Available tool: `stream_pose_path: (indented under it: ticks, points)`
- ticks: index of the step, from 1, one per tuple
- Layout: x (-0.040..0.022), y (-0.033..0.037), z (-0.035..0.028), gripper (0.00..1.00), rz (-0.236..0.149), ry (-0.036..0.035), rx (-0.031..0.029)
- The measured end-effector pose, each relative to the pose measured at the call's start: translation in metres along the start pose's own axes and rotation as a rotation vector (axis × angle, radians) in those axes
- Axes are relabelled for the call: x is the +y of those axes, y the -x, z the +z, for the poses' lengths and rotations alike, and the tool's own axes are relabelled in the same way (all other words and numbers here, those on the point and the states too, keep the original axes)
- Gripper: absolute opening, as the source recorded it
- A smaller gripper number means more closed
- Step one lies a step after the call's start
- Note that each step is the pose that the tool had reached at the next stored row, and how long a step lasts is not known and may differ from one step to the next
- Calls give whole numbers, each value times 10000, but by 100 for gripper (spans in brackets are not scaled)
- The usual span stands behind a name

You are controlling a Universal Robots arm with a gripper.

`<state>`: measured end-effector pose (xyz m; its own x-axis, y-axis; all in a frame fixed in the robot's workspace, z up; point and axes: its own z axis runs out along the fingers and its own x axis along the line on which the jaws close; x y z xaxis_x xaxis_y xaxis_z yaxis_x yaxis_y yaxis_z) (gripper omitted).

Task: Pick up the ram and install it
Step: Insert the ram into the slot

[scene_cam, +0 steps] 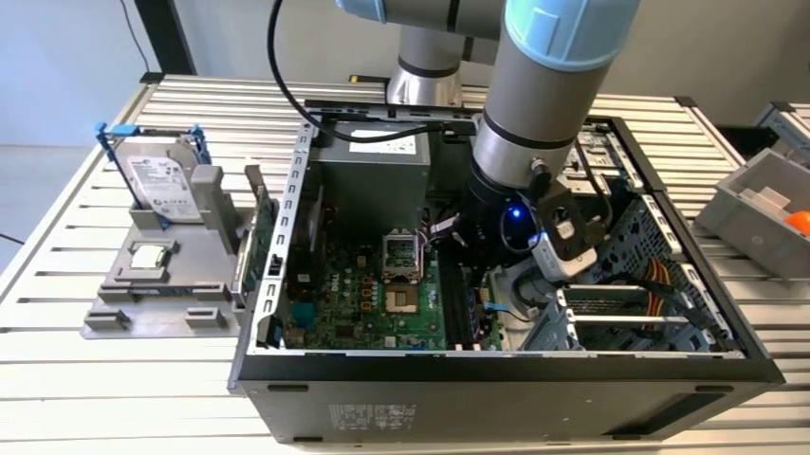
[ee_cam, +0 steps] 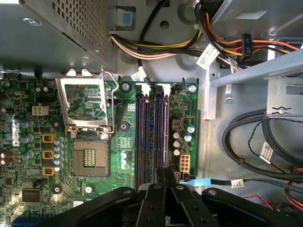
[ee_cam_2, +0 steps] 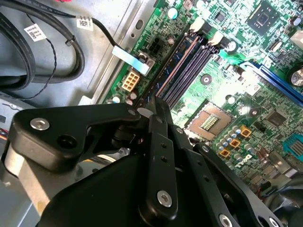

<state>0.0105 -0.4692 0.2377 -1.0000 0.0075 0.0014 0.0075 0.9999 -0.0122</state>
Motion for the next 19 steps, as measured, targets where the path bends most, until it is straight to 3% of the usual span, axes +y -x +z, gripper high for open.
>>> stream_pose_path:
  ticks: [11,12,19]
  points:
    - [0,0,-5,0,0,0,0]
    - [0,0,-5,0,-294,0,-3]
    - [-1,-1,-6,0,-1339,53,-17]
